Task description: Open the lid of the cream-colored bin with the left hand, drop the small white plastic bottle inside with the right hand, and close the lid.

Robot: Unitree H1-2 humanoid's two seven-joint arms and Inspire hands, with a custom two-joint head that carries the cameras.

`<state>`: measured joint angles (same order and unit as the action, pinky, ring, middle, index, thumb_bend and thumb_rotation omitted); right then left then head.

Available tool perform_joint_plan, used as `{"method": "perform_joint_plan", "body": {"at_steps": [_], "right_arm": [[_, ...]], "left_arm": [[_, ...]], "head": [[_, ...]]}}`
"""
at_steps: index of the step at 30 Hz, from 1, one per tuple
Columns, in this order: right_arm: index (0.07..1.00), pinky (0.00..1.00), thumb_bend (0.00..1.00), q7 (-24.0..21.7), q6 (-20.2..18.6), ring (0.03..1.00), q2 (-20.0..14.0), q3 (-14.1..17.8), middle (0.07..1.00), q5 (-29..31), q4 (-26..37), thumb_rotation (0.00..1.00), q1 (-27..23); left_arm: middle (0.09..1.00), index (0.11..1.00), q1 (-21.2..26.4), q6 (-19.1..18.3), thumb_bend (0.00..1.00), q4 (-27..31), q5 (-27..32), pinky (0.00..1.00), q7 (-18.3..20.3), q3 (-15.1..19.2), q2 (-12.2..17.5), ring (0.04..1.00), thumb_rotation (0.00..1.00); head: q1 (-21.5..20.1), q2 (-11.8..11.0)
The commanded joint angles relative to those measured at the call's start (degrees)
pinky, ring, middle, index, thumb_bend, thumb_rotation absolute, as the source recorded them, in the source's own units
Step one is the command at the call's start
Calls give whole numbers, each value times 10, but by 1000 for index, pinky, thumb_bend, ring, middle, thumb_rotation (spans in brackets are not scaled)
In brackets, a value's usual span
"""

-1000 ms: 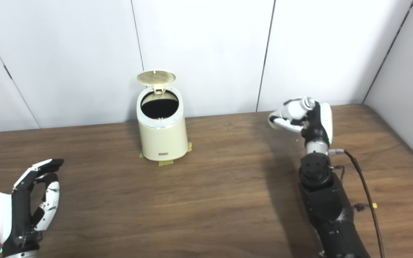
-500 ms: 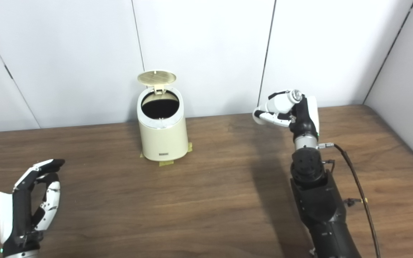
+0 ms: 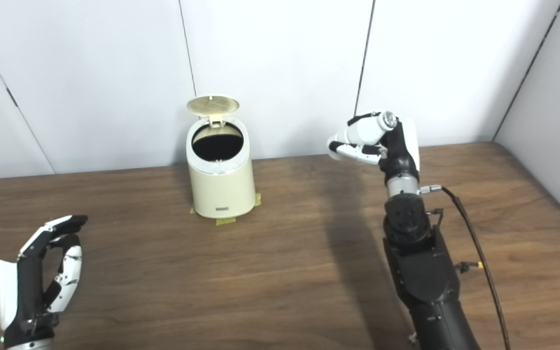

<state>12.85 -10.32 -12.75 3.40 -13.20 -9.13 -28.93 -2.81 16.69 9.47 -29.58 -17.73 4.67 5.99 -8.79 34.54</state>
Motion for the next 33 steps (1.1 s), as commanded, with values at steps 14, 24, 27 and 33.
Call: {"method": "perform_joint_plan", "body": {"at_steps": [14, 24, 27, 33], "right_arm": [[460, 440, 525, -17, 24, 497, 21, 0, 505, 16, 54, 0, -63], [473, 404, 525, -27, 0, 456, 40, -12, 494, 5, 80, 0, -95], [482, 380, 527, -29, -8, 432, 45, -16, 475, 2, 84, 0, -102], [479, 322, 528, -31, -6, 397, 54, -25, 478, -5, 80, 0, -116]], "left_arm": [[695, 684, 12, 18, 189, -10, -8, 585, -16, -5, -7, 686, 677], [688, 682, 17, 28, 189, -23, -17, 582, -29, -9, -9, 684, 603], [691, 684, 18, 27, 189, -25, -19, 586, -33, -14, -10, 688, 602], [691, 681, 21, 21, 177, -33, -45, 576, -47, -20, -13, 691, 595]], "head": [[3, -7], [8, -11], [10, -12], [17, -17]]}}
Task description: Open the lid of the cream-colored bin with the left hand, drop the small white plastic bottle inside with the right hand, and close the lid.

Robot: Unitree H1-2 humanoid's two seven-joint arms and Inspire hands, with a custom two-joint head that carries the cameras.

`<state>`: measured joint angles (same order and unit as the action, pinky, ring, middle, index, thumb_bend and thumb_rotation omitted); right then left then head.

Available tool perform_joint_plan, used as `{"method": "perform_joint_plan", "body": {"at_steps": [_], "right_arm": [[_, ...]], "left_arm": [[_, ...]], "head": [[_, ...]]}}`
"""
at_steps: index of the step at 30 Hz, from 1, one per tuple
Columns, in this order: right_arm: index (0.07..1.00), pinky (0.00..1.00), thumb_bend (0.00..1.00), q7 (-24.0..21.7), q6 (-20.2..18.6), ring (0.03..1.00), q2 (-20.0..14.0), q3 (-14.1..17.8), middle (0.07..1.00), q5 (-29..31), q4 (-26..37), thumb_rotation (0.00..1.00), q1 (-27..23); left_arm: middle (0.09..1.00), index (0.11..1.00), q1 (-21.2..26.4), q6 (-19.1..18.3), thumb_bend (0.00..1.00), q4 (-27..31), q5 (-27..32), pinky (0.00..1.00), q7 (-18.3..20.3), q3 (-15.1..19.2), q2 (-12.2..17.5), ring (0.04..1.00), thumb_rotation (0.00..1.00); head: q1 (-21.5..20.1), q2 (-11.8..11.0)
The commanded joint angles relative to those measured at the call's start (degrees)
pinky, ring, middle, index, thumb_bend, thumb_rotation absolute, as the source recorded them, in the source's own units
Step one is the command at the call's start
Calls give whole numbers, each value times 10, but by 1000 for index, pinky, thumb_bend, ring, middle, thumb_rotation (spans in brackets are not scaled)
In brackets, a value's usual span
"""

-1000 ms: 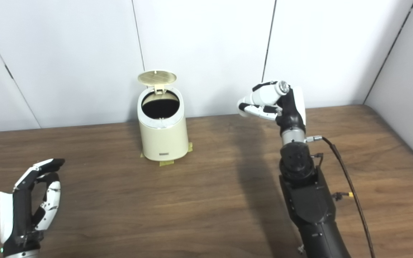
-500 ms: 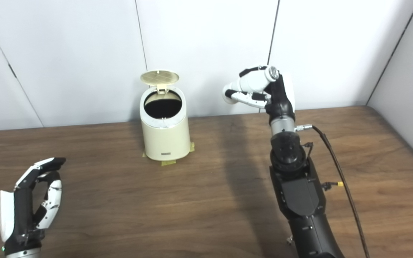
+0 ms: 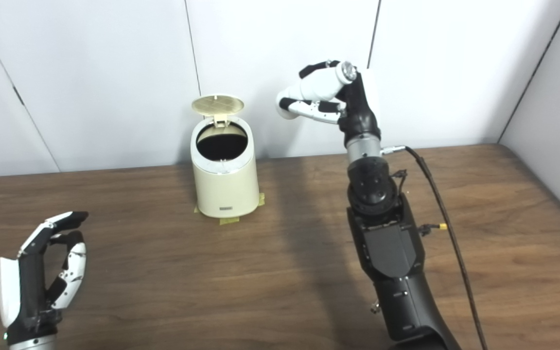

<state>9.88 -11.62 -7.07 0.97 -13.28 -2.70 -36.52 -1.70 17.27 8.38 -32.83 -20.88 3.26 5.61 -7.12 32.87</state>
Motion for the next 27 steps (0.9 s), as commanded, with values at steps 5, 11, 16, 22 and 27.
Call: {"method": "perform_joint_plan", "body": {"at_steps": [5, 11, 16, 22, 27], "right_arm": [[480, 340, 523, -4, 9, 425, 11, -6, 480, -3, 11, 0, -51], [477, 357, 519, -5, -15, 458, 25, -23, 482, -25, 13, 0, -61], [468, 386, 519, -6, -17, 468, 37, -33, 492, -33, 12, 0, -58], [467, 385, 519, -14, 1, 468, 41, -41, 494, -31, -2, 0, -55], [480, 364, 519, -17, 4, 455, 46, -45, 485, -29, -5, 0, -53]], "left_arm": [[695, 682, 13, 14, 171, -27, -21, 574, -25, -14, -12, 693, 572], [694, 679, 17, 7, 165, -30, -33, 571, -35, -21, -20, 690, 516], [691, 676, 21, 5, 178, -36, -49, 570, -45, -24, -24, 691, 578], [693, 677, 22, 2, 204, -39, -52, 575, -52, -29, -29, 693, 670], [693, 675, 23, -1, 192, -37, -61, 575, -55, -32, -31, 692, 671]], "head": [[7, -3], [19, -6], [27, -8], [39, -12], [43, -14]]}}
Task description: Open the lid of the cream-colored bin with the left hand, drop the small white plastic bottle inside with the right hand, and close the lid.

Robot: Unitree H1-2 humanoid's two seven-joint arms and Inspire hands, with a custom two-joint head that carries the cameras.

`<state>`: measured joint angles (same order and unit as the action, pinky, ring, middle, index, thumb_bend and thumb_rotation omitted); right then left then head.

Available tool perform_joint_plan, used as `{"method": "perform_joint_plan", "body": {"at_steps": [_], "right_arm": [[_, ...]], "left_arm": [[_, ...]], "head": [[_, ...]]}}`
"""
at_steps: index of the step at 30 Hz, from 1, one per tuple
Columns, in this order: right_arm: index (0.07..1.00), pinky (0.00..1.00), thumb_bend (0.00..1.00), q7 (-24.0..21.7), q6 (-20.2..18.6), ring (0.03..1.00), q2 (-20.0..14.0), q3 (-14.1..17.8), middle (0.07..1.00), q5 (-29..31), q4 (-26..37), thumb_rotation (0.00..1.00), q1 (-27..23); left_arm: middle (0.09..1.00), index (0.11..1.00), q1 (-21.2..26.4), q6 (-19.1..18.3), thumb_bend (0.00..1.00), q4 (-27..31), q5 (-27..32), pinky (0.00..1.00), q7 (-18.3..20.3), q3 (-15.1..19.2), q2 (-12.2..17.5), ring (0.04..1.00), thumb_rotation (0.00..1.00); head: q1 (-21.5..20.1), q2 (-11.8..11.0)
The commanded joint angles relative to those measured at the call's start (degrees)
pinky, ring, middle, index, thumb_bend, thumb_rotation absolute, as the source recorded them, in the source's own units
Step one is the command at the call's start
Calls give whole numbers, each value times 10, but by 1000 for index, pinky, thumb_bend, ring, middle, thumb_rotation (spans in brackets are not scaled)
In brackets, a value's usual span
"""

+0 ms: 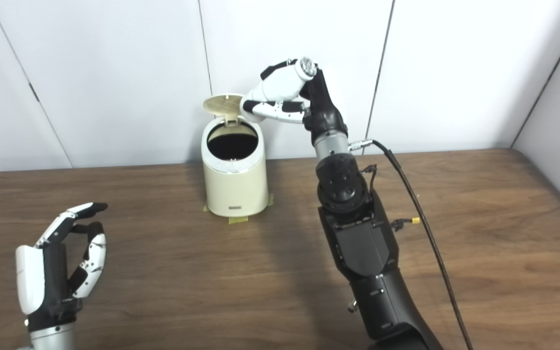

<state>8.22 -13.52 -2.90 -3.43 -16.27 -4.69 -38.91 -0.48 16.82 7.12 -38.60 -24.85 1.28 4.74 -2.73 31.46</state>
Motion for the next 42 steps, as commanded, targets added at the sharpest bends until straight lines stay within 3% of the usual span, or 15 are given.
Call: {"method": "perform_joint_plan", "body": {"at_steps": [1, 9, 18, 30, 42], "right_arm": [[481, 364, 519, -1, 22, 454, 5, -3, 485, 1, 16, 0, -28], [479, 376, 519, -4, 79, 454, 5, -6, 483, 10, -13, 0, -24], [475, 381, 519, -4, 94, 456, 11, -14, 489, 7, -36, 0, -22], [482, 367, 519, 3, 113, 449, 11, -25, 489, -17, -66, 0, -25], [481, 374, 518, 10, 157, 451, 10, -36, 491, -26, -104, 0, -26]], "left_arm": [[693, 675, 10, 3, 192, -23, -6, 575, -17, -13, -23, 692, 673], [695, 674, 9, -3, 196, -16, -12, 572, -15, -17, -28, 694, 679], [691, 672, 8, -11, 217, -13, -20, 567, -17, -22, -35, 691, 684], [694, 673, 7, -19, 196, -10, -26, 566, -26, -30, -35, 693, 616], [695, 674, 6, -24, 200, -6, -26, 568, -24, -34, -35, 694, 652]], "head": [[1, 0], [11, -4], [21, -6], [24, -6], [25, -5]]}}
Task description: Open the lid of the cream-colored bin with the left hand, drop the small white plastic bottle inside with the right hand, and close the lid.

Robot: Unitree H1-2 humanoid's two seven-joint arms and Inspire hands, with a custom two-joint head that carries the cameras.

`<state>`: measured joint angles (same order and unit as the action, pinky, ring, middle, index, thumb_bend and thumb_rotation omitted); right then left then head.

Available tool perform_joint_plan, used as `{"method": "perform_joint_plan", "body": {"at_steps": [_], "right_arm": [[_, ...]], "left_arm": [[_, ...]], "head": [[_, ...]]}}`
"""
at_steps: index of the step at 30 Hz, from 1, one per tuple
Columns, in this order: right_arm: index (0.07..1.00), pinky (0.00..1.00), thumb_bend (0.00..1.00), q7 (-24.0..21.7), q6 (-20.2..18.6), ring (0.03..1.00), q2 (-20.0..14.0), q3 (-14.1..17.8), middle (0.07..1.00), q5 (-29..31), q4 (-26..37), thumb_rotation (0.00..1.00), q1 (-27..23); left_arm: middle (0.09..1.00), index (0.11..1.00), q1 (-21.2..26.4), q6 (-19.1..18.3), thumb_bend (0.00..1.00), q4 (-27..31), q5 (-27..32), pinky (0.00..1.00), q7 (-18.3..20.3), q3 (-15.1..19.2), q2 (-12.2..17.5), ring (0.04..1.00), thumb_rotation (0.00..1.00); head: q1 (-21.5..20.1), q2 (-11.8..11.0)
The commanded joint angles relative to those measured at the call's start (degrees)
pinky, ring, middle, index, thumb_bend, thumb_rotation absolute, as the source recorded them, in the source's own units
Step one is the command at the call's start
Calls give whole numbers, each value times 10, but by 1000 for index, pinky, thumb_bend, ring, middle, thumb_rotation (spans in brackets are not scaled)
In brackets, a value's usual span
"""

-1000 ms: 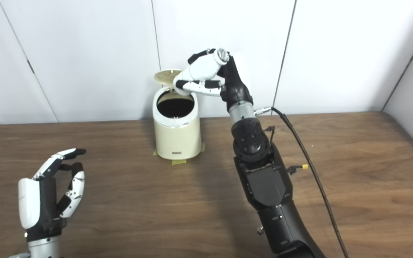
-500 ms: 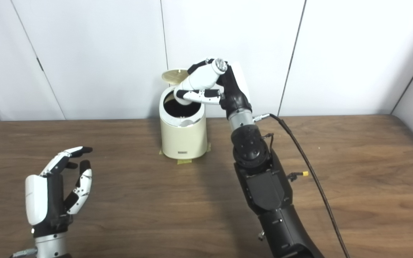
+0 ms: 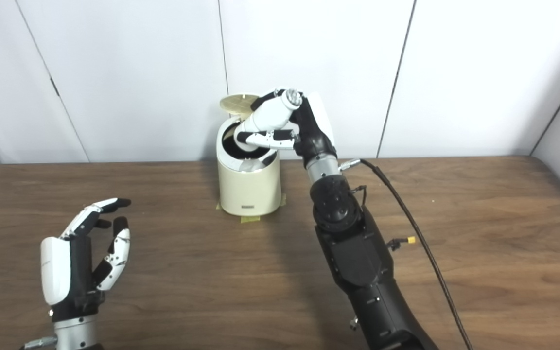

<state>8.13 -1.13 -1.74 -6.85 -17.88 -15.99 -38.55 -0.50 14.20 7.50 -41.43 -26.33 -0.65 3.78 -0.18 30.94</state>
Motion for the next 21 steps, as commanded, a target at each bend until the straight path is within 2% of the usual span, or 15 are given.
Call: {"method": "perform_joint_plan", "body": {"at_steps": [1, 11, 21], "right_arm": [[483, 372, 518, 13, 40, 450, -3, -4, 490, -15, 6, 0, -30], [495, 362, 517, 49, 112, 438, -6, -20, 490, -54, -41, 0, -36], [504, 366, 516, 97, 156, 434, 2, -22, 488, -85, -77, 0, -44]], "left_arm": [[695, 674, 6, 2, 201, -10, 3, 568, -9, -14, -26, 694, 651], [696, 676, 6, 7, 199, -12, 7, 574, -11, -16, -25, 694, 629], [694, 676, 5, 7, 206, -13, 4, 565, -14, -18, -25, 692, 669]], "head": [[0, 0], [0, 0], [0, -3]]}}
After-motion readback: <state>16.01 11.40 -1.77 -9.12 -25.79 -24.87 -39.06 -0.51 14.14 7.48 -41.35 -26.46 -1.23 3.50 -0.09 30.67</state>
